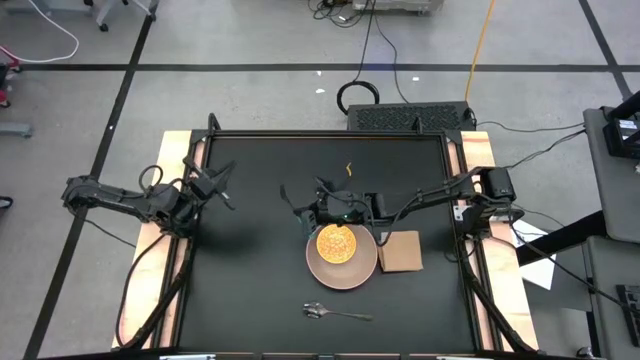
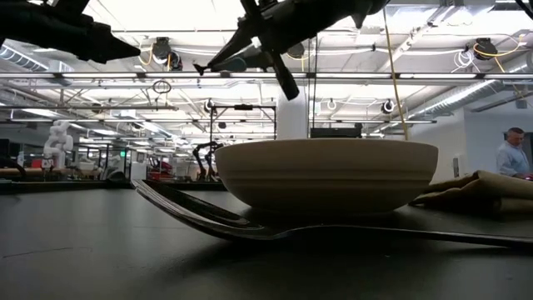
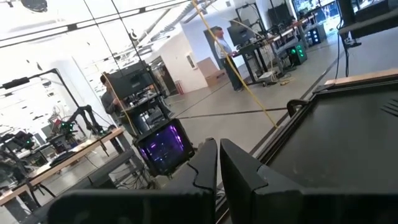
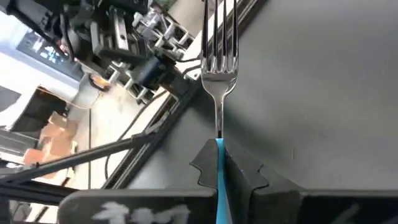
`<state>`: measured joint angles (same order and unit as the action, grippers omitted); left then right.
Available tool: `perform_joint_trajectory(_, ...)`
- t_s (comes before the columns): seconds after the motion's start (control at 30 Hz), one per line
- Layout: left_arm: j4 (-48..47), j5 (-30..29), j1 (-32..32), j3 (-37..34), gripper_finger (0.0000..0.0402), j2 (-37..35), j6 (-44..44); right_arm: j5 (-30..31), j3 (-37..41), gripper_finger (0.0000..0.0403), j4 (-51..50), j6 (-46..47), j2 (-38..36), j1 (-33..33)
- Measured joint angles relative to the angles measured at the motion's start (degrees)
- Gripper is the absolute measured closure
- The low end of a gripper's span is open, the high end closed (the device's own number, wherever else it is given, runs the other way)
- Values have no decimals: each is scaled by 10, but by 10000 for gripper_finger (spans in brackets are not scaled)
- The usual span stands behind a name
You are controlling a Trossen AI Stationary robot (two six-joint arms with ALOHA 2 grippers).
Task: Set table place
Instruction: Adjust the blue fork
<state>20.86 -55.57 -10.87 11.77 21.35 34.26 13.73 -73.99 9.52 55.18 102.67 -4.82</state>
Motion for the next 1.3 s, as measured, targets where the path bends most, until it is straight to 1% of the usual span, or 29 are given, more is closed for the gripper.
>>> perform_joint_trajectory(0.17,0,0,0,0,376,0,-4,12,-7,403,-81,-15,-4,-16)
perform_joint_trajectory(0.27,-9,0,0,0,376,0,-14,55,-7,403,-150,-19,-22,-27)
perform_joint_trajectory(0.43,-19,0,0,0,376,0,-18,152,-7,403,-255,-19,-77,-46)
perform_joint_trajectory(0.6,-22,0,0,0,376,0,-26,208,-7,403,-332,10,-119,-66)
perform_joint_trajectory(0.77,-28,0,0,0,376,0,-31,254,-7,403,-437,80,-132,-84)
perform_joint_trajectory(0.9,-28,1,0,0,376,0,-33,269,-7,403,-513,150,-133,-99)
perform_joint_trajectory(1.0,-28,1,0,0,376,0,-33,283,-7,403,-550,187,-133,-110)
perform_joint_trajectory(1.17,-31,1,0,0,376,0,-33,289,-6,403,-617,279,-133,-136)
perform_joint_trajectory(1.3,-31,1,0,0,376,0,-33,298,-6,403,-631,337,-132,-160)
